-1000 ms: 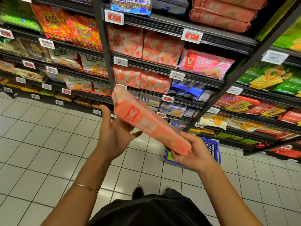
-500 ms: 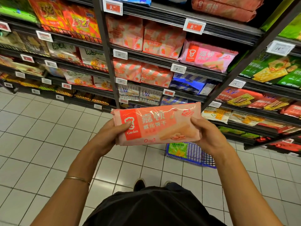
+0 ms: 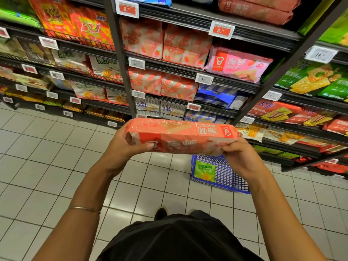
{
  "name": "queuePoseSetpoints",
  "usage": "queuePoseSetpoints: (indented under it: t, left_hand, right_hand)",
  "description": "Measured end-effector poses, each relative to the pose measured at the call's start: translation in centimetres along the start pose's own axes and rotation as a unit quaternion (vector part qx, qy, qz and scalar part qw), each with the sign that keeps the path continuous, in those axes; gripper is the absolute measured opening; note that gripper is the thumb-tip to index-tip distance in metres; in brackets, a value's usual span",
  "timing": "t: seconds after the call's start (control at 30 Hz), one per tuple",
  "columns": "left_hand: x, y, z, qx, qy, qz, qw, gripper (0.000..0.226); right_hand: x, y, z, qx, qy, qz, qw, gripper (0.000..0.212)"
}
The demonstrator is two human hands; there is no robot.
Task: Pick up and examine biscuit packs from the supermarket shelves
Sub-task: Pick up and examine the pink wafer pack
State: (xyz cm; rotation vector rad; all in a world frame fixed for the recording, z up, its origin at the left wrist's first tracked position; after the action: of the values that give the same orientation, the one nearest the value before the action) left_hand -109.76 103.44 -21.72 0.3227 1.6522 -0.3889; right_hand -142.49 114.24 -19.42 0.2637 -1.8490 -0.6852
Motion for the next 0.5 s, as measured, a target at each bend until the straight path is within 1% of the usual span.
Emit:
queuePoseSetpoints:
  t: [0.07, 0.1, 0.17, 0.2, 0.33, 0.4, 0.5]
  left_hand:
    - [-0.2, 0.0, -0.6, -0.007, -0.004, 0.003, 1.000, 0.075]
    - [-0.3, 0.0, -0.9, -0.016, -0.004, 0.008, 1.000, 0.076]
    - [-0.4, -0.1, -1.4, -0.038, -0.001, 0.028, 0.999, 0.093]
    - [-0.3, -0.1, -1.7, -0.046, 0.001, 0.034, 0.998, 0.096]
    - [0.5, -0.5, -2.1, -0.069, 0.014, 0.046, 0.996, 0.078]
    - [1.1, -0.7, -2.1, -0.090, 0.037, 0.081, 0.992, 0.078]
    - [2.2, -0.8, -1.7, -0.096, 0.107, 0.184, 0.972, 0.081]
  right_hand:
    - [0.0, 0.2, 0.3, 0.000, -0.004, 0.003, 1.000, 0.063]
    - [0.1, 0.3, 0.4, 0.008, -0.007, 0.005, 1.000, 0.063]
    - [0.2, 0.6, 0.7, 0.025, -0.012, 0.007, 1.000, 0.061]
    - [0.2, 0.8, 0.8, 0.028, -0.014, 0.006, 0.999, 0.059]
    - [0.4, 1.4, 0.7, 0.025, -0.004, 0.002, 1.000, 0.043]
    - [0.7, 2.0, 0.5, 0.028, 0.016, 0.003, 0.999, 0.045]
    - [1.1, 2.8, 0.1, 0.044, 0.025, 0.004, 0.999, 0.052]
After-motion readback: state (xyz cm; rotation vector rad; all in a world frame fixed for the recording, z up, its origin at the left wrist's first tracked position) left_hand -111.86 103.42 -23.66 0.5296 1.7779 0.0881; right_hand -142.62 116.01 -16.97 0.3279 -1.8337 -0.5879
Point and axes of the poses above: each hand's wrist, its own y-axis away from the middle knuckle, its own z-axis out of the back of the hand, x = y × z, the point moved 1 cm from there along -y, towards the middle knuckle, and after that the axes turned 15 degrees about -z, right-handed, at the moved point
